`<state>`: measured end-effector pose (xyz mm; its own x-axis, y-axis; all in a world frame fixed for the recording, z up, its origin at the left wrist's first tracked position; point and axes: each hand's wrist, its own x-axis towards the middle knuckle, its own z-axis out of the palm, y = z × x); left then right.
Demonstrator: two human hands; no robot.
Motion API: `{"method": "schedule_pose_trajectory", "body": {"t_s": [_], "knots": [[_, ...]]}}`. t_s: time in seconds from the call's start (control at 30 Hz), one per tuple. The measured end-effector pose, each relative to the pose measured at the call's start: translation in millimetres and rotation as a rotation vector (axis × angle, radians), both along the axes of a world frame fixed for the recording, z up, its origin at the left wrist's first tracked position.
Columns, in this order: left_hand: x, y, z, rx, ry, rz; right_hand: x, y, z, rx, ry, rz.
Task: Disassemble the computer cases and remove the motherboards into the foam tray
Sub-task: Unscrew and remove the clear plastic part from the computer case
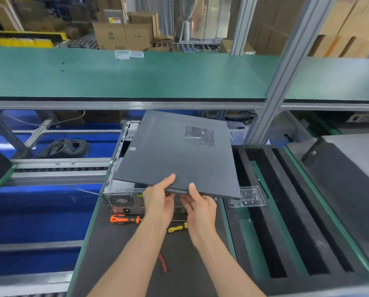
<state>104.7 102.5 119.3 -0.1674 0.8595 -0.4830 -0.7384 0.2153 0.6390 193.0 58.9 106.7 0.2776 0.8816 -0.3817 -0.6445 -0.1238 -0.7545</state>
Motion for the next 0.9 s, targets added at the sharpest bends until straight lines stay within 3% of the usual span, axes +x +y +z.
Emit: {"method": "schedule_pose_trajectory", "body": {"t_s": [0.17, 0.33, 0.43, 0.6, 0.73, 0.83, 0.9], "knots": [[29.1, 16.0, 19.8, 0.070, 0.080, -0.095, 16.2, -11.5, 0.6, 0.022, -0.236, -0.006], [72.4, 35.2, 40.7, 0.072, 0.195, -0.224, 43.8, -10.9, 14.0, 0.090, -0.121, -0.089], [102.1, 44.7, 45.1, 0.073, 0.217, -0.275, 63.6, -11.3, 17.4, 0.118, -0.182, -0.131], [153.4, 53.4, 47.7, 0.093, 0.275, -0.412, 101.2, -13.6, 7.5, -0.121, -0.083, -0.347], [185.2, 64.8, 51.6, 0.092, 0.403, -0.466, 139.0, -17.6, -1.2, -0.312, 0.026, -0.690], [203.5, 73.4, 55.7, 0.099, 0.502, -0.508, 171.0, -18.1, -2.4, -0.448, -0.122, -0.884], [213.1, 78.5, 58.7, 0.098, 0.549, -0.532, 189.6, -18.4, -5.3, -0.497, -0.292, -0.875]]}}
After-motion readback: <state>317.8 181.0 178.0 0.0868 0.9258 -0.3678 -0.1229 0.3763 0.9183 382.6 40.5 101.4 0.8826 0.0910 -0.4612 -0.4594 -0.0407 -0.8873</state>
